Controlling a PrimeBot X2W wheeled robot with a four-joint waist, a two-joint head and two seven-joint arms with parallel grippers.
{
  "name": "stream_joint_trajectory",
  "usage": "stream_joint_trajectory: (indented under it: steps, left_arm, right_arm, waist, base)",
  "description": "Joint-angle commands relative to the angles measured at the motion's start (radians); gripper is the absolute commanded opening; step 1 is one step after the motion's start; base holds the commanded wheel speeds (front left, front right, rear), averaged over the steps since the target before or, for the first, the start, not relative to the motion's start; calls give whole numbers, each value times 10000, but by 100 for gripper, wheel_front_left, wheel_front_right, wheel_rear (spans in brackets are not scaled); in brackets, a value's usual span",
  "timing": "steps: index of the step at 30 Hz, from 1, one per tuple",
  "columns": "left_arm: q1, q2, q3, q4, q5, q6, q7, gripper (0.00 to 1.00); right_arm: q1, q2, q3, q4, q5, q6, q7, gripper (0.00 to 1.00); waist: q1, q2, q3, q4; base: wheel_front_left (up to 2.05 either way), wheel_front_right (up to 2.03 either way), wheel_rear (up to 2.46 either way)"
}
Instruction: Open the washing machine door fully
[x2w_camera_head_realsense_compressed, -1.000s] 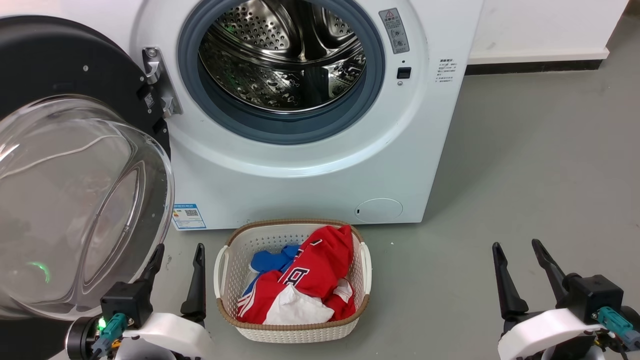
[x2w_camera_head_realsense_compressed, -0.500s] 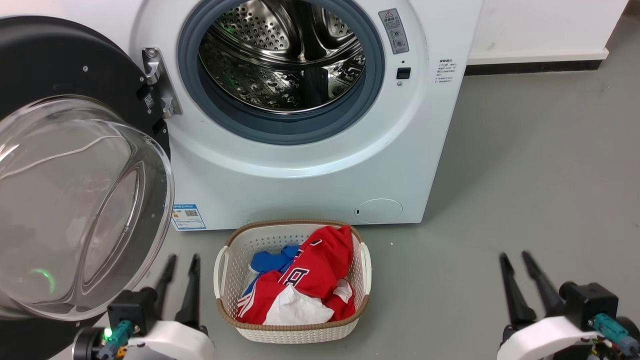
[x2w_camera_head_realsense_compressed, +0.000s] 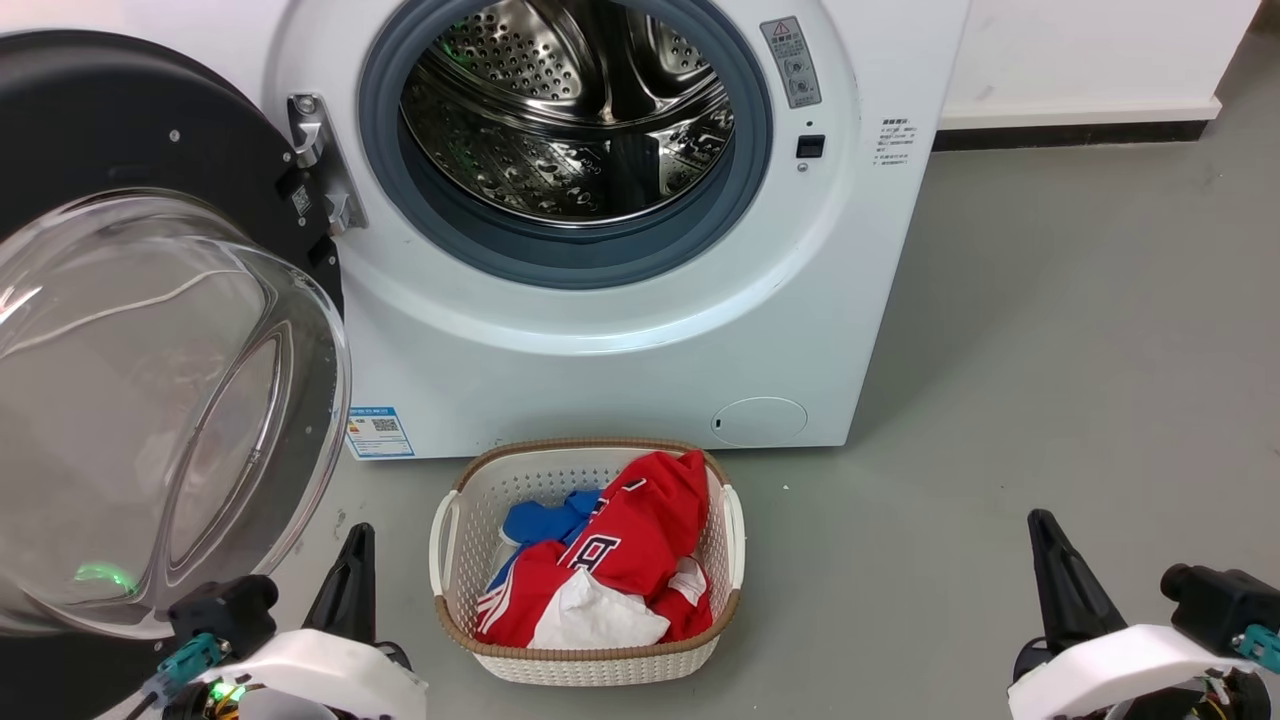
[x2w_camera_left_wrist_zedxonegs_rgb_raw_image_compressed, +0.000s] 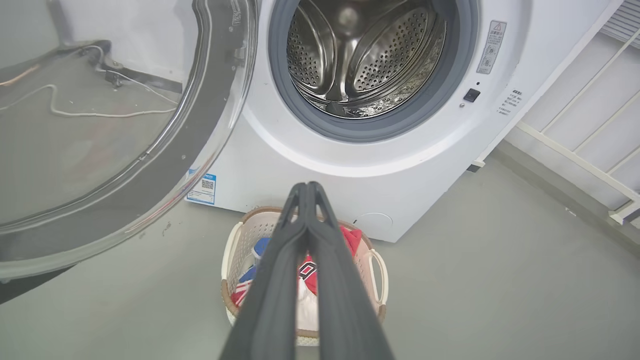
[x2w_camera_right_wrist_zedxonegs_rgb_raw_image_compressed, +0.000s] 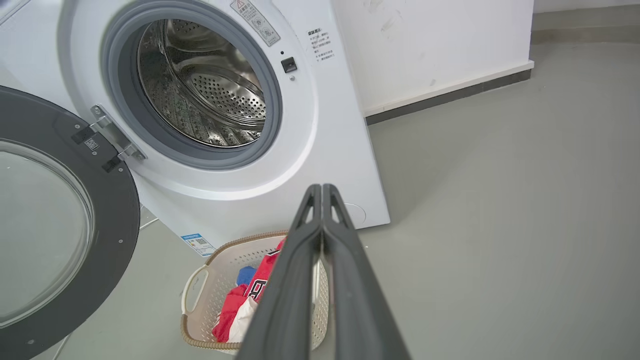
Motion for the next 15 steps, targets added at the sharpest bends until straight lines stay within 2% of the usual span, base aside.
stream_joint_trajectory:
  steps: [1,15]
  left_arm:
    - [-310,10,189,-81,-374,-118,72,0]
    - [-497,-387,743,207,-2278,-580,510,0]
  right_arm:
    - [-325,-6,-45,-95,482,0,53,0]
    - [-568,-8,-185,152,2857,0,386,0]
  waist:
    - [0,0,1,6]
    - [0,0,14,58]
  base:
    - [0,0,0]
    - [0,0,0]
